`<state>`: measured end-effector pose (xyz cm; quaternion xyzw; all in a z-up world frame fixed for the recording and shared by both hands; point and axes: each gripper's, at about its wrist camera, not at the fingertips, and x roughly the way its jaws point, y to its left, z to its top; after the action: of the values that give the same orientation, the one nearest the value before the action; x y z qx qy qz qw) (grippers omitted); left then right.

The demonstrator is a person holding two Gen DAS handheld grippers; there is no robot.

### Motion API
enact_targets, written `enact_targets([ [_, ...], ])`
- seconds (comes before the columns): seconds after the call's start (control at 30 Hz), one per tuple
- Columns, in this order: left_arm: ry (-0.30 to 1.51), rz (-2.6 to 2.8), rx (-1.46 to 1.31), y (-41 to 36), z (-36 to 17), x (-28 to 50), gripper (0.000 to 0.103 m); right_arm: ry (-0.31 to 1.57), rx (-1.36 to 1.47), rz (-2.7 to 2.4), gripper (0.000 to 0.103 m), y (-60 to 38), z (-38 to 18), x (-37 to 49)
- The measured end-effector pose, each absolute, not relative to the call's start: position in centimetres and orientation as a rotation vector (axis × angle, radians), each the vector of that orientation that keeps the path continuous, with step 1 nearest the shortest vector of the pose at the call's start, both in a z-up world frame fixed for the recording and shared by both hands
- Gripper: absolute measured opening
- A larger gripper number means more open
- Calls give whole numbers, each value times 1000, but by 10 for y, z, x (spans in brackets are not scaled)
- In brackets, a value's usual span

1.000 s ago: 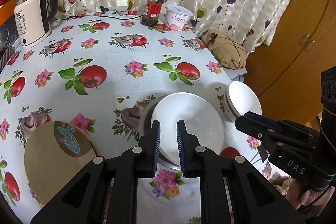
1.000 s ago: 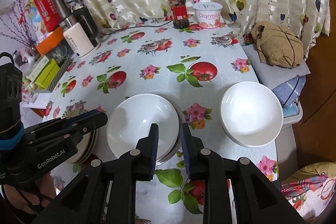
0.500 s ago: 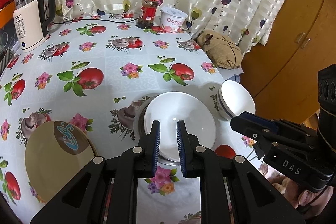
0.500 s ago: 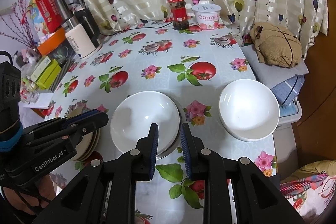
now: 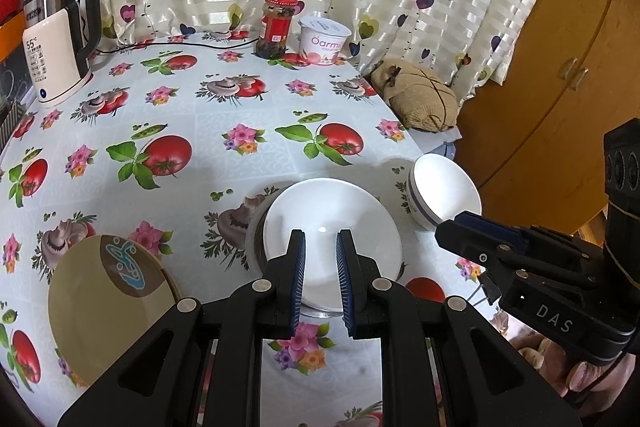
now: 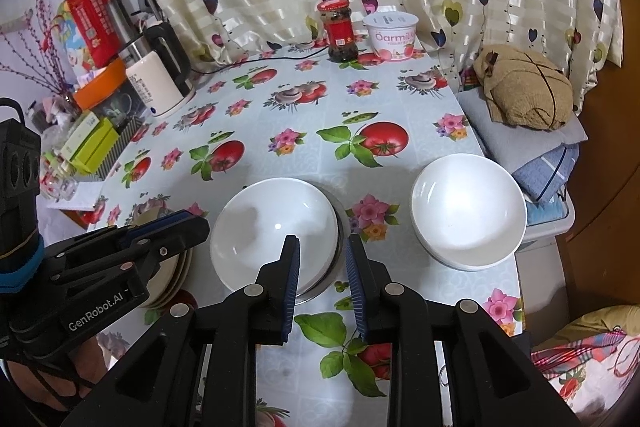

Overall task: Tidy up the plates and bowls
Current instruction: 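Lower the white bowls beside the plates and open both tools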

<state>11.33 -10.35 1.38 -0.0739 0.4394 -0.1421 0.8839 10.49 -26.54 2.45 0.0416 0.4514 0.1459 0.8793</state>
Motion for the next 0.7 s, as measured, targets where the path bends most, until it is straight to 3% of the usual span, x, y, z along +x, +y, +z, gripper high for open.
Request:
enact_targets([
  [0.7,928,-345,-120,-130,15,126,17,926,137,266,25,-299,27,113],
])
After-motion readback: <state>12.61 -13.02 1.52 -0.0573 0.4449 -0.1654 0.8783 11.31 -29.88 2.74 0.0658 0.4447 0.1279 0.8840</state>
